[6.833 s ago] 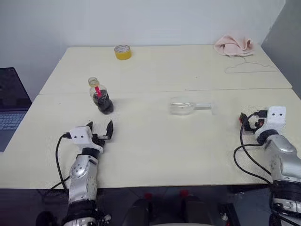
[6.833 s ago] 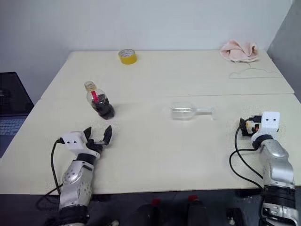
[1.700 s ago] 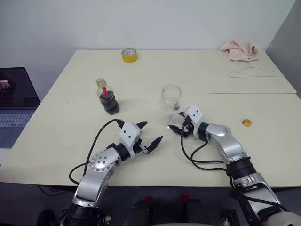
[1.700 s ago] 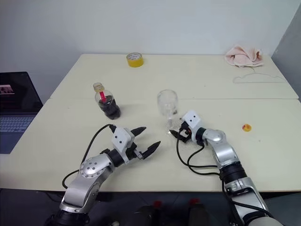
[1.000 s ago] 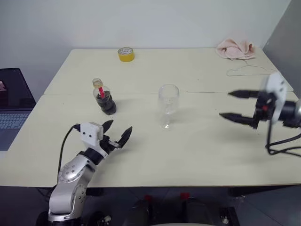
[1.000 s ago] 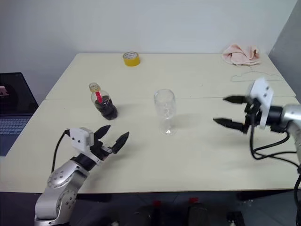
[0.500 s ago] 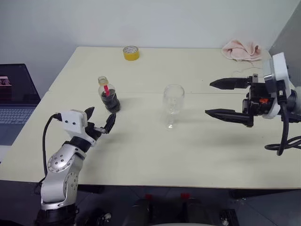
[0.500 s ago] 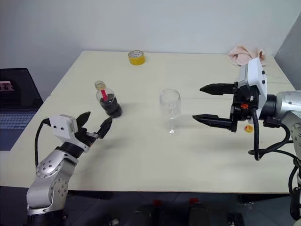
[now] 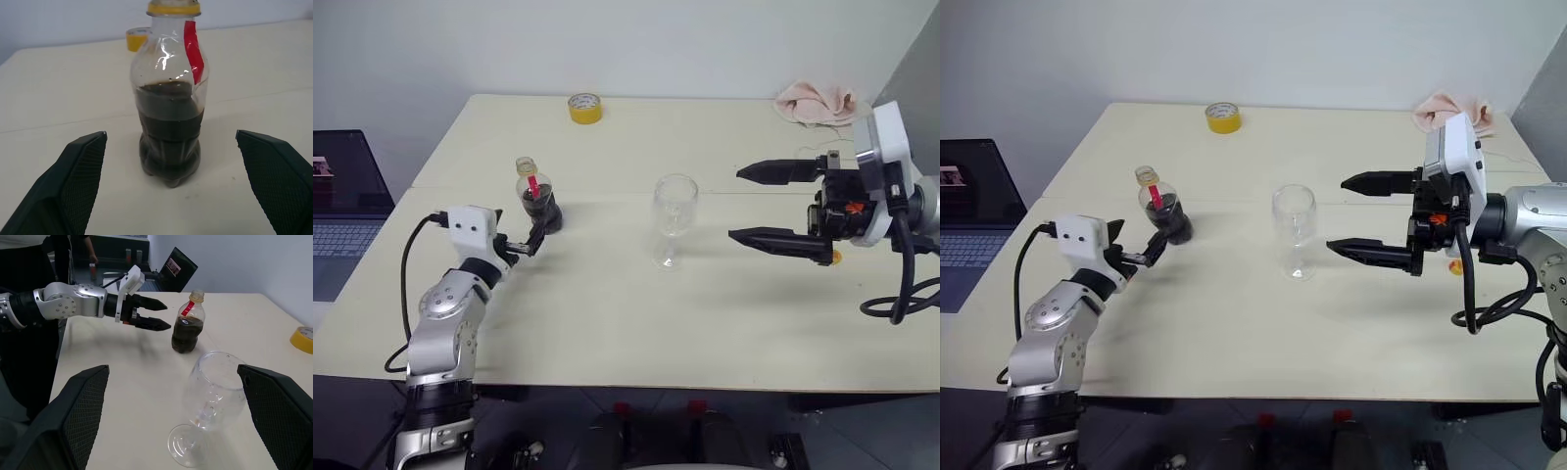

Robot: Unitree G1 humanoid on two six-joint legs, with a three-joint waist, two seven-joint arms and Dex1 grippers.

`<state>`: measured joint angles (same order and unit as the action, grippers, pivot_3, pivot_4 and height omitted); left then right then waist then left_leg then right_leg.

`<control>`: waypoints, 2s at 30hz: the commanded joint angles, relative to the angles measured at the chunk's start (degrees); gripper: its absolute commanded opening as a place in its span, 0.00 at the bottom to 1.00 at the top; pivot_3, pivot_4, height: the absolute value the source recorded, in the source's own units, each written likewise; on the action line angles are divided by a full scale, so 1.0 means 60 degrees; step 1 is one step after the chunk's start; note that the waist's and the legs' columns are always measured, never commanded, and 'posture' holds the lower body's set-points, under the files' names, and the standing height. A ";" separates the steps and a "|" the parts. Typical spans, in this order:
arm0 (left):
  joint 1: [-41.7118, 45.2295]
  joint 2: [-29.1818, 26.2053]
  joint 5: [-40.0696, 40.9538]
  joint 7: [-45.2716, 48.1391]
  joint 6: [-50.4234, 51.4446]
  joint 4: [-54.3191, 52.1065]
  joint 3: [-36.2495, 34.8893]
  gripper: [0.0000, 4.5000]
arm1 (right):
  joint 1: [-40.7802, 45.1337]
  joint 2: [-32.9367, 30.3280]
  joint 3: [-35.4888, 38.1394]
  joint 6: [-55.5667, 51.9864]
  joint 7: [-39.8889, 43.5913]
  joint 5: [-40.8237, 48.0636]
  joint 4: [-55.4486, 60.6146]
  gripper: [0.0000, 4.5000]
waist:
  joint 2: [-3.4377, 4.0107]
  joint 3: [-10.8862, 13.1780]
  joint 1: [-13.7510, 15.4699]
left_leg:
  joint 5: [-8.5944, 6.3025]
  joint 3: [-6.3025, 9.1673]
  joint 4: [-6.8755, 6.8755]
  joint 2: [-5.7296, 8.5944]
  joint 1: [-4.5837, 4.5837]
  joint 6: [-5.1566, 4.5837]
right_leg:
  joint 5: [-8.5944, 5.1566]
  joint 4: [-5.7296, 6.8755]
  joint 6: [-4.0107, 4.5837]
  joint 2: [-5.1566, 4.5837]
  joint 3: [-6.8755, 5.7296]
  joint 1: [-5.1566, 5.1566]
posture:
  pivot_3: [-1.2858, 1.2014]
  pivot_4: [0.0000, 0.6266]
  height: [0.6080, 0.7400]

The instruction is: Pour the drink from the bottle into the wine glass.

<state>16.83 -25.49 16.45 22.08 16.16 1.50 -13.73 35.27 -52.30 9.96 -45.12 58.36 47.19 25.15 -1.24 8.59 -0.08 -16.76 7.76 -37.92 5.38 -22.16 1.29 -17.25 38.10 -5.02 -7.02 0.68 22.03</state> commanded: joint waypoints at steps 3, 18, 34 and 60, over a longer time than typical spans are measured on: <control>0.0403 0.0009 -0.0196 0.0073 -0.0682 0.0380 0.0056 1.00 | 0.0175 -0.0107 0.0287 -0.0063 -0.0311 0.0368 0.0501 1.00 | -0.0008 0.0006 -0.0021 | 0.0000 -0.0002 0.0004 -0.0003 -0.0003 0.0000 | 0.0000 0.0001 0.0000 0.0000 0.0003 0.0008 | 0.52 0.24 1.00; 0.1747 0.0010 -0.0925 -0.0005 -0.1491 0.2351 0.0441 1.00 | 0.0226 -0.0117 0.0096 -0.0152 -0.0728 0.0548 0.0778 1.00 | -0.0024 0.0015 -0.0023 | 0.0001 0.0008 -0.0013 0.0000 -0.0050 0.0001 | 0.0006 0.0004 -0.0001 -0.0002 -0.0012 0.0038 | 0.52 0.24 1.00; 0.2668 0.0206 -0.1131 0.0145 -0.2864 0.4567 0.0549 1.00 | -0.0115 -0.0505 -0.0407 -0.0092 -0.0782 -0.0305 0.0782 1.00 | -0.0030 0.0018 -0.0018 | 0.0001 0.0015 -0.0020 0.0003 -0.0060 0.0001 | 0.0009 0.0006 -0.0003 -0.0003 -0.0023 0.0043 | 0.52 0.24 1.00; 0.3192 0.0171 -0.1411 0.0507 -0.2033 0.2411 0.1175 0.18 | -0.0674 -0.0799 0.0001 -0.0062 -0.0893 -0.0423 0.0835 1.00 | -0.0043 0.0025 -0.0036 | 0.0002 0.0039 -0.0056 0.0006 -0.0114 0.0002 | 0.0015 0.0013 -0.0009 -0.0005 -0.0042 0.0067 | 0.52 0.24 1.00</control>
<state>34.13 -23.10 8.47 24.52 2.52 22.36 -7.26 30.96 -56.07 7.76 -46.10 53.33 44.99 29.06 -1.49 8.74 -0.30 -16.75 7.99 -38.26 5.42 -22.85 1.30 -17.15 38.17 -5.08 -7.05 0.43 22.42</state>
